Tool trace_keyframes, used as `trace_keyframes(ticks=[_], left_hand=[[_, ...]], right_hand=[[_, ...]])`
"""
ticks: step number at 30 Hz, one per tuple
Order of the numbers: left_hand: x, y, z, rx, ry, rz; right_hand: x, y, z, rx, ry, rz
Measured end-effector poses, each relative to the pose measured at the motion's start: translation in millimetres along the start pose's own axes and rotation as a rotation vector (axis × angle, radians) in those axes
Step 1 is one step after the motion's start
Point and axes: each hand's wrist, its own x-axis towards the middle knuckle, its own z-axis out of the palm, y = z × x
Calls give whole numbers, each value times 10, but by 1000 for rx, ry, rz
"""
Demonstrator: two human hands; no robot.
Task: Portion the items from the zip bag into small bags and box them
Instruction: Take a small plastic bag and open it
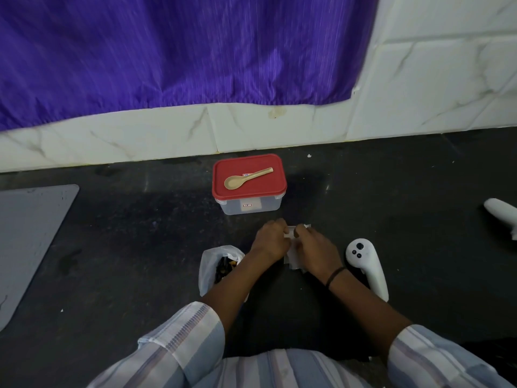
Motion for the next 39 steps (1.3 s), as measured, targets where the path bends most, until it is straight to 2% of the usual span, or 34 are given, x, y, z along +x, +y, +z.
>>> trace_keyframes(ticks=[7,11,19,22,25,29,33,39], left_hand=[[-30,90,-10,-13,-82,-37],[-60,128,-29,-81,-98,-51],[-228,201,-193,-446,-142,-55],[-335,208,-258,-666,-95,-68],[-443,210,-304,-756,-34,-53],[-560,174,-366,-717,102,-52],[-655,127,-492,-666,155,-81],[-853,132,-662,-415,257,-52]], right_hand=[[-47,-8,-4,13,53,-4],[-120,-36,-37,111,120,15],[-276,-150,-287,639,277,228],[-309,-208,-383,859,262,283],[-341,-297,-478,1008,232,298],[-356,-443,-565,1104,171,293],[-370,-584,-583,1096,120,283],[-351,-777,-601,1006,48,245]])
